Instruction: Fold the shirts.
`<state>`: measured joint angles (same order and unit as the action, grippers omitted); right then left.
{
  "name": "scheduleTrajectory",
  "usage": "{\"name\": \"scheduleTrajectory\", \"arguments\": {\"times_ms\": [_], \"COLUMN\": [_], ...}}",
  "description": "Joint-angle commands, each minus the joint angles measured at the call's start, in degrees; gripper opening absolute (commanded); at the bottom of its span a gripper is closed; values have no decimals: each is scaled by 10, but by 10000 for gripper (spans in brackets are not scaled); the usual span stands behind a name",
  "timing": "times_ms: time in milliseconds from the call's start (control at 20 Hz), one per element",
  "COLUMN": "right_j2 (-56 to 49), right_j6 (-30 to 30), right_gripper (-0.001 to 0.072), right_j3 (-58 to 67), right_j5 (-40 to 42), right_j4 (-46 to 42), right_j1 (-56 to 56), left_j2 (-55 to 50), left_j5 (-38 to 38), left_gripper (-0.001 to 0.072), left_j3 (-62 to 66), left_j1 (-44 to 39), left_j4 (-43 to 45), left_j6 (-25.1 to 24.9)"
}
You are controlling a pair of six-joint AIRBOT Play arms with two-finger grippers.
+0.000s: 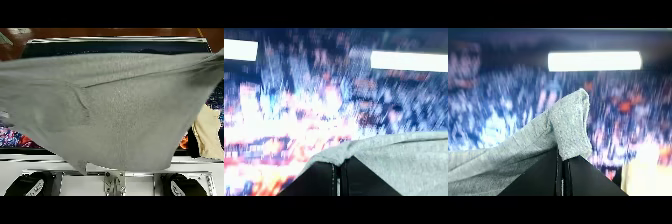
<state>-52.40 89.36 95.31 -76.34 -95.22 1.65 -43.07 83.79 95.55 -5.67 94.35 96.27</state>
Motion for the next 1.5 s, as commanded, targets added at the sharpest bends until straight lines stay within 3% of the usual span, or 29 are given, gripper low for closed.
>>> {"name": "scheduleTrajectory", "arguments": {"times_ms": [0,150,250,350,450,650,700,750,800,950,1000,1100,1250,1450], "right_j2": [-151,-280,-331,-364,-397,-461,-464,-458,-447,-389,-368,-335,-331,-331], "right_j6": [13,90,129,151,152,151,151,143,111,0,-8,-37,-78,-104], "right_gripper": [62,62,63,63,63,71,181,519,657,656,656,648,648,649], "right_j3": [-36,-46,-46,-46,-46,-46,-46,-46,-43,-13,-8,-8,-34,-145], "right_j5": [-19,113,235,338,384,328,322,312,294,152,91,-30,-169,-189], "right_j4": [-10,6,54,91,132,170,173,179,181,120,82,70,226,346], "right_j1": [0,0,0,0,0,0,0,0,-4,-37,-58,-126,-240,-289], "left_j2": [-63,-160,-235,-300,-355,-449,-458,-458,-456,-439,-419,-358,-253,-176], "left_j5": [-3,-110,-201,-290,-355,-348,-336,-313,-273,-52,7,56,29,-116], "left_gripper": [34,34,34,35,36,63,212,425,597,594,595,595,596,595], "left_j3": [-134,-234,-236,-227,-224,-224,-223,-219,-207,-138,-139,-194,-393,-615], "left_j1": [1,1,1,1,0,0,3,7,17,90,122,189,266,312], "left_j4": [8,-50,-74,-96,-133,-230,-244,-247,-247,-235,-222,-223,-226,-370], "left_j6": [1,12,54,85,99,99,98,95,76,-73,-98,-110,-106,-179]}}
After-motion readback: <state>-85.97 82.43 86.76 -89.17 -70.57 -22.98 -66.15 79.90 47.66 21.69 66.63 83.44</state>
